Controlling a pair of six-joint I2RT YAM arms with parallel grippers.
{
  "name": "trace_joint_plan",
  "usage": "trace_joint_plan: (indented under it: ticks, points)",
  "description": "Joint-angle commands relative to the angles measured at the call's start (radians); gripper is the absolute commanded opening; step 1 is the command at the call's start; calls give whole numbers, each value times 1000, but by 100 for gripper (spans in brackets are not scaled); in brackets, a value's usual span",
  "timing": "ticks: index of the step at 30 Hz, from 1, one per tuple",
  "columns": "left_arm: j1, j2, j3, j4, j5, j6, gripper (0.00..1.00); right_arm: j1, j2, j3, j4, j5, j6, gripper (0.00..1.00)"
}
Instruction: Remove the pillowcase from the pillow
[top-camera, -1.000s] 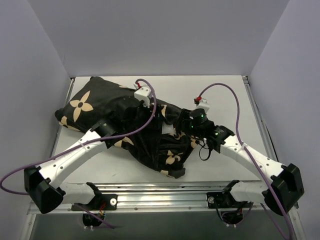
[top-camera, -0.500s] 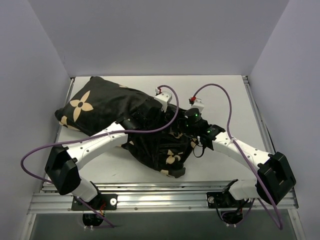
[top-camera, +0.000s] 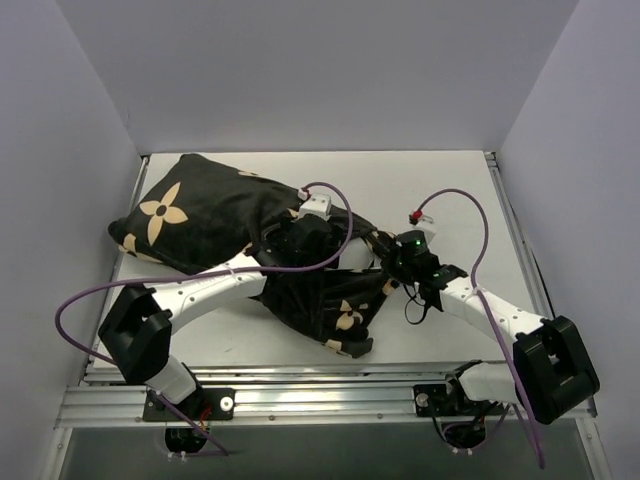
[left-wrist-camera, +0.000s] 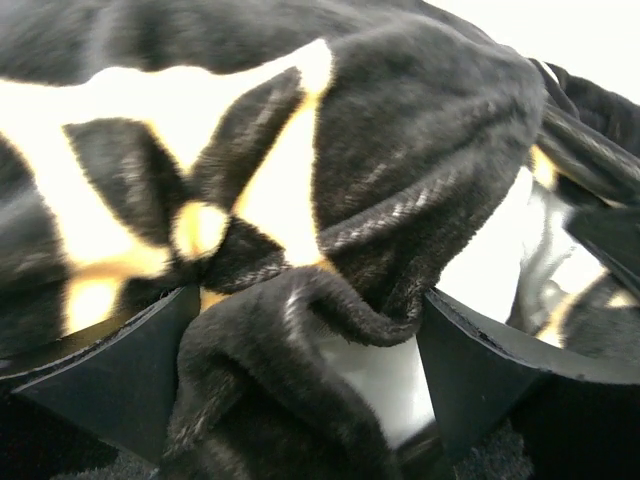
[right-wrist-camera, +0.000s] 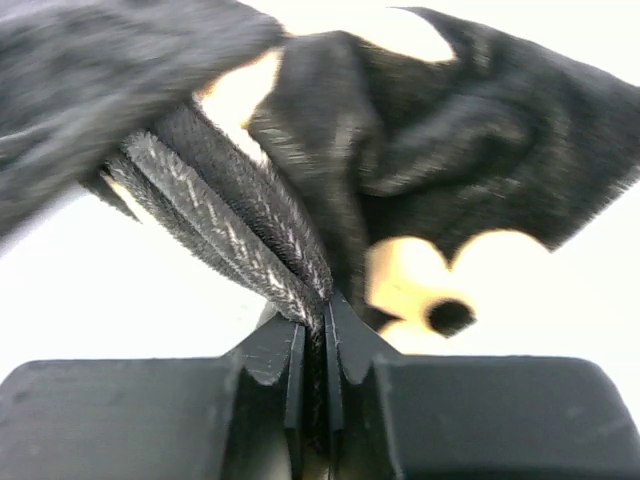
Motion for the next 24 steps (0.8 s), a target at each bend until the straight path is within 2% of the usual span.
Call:
trace_joint_plan:
  ticks: [1, 6, 11, 13, 15, 16, 20, 24]
  points:
    - [87, -60, -95, -127, -115, -98, 97, -129, -70, -86, -92, 63, -10, 0]
    - [196, -197, -220, -90, 10, -131, 97, -269, -112, -196, -56, -116, 7, 0]
    - [210, -277, -305, -40, 105, -111, 97, -280, -48, -238, 81, -273, 4, 0]
    - [190, -294, -299, -11, 188, -79, 97, -278, -29, -232, 140, -354, -10, 0]
    - [148, -309, -264, 6, 204, -13, 97, -275, -31, -209, 153, -383, -21, 0]
    - [88, -321, -245, 17, 190, 24, 97, -275, -40, -198, 150, -393, -28, 0]
    - [-18, -308, -126, 43, 190, 232, 97, -275, -70, -140, 122, -379, -62, 0]
    - [-63, -242, 46, 46, 242, 351, 97, -277, -71, -94, 108, -377, -80, 0]
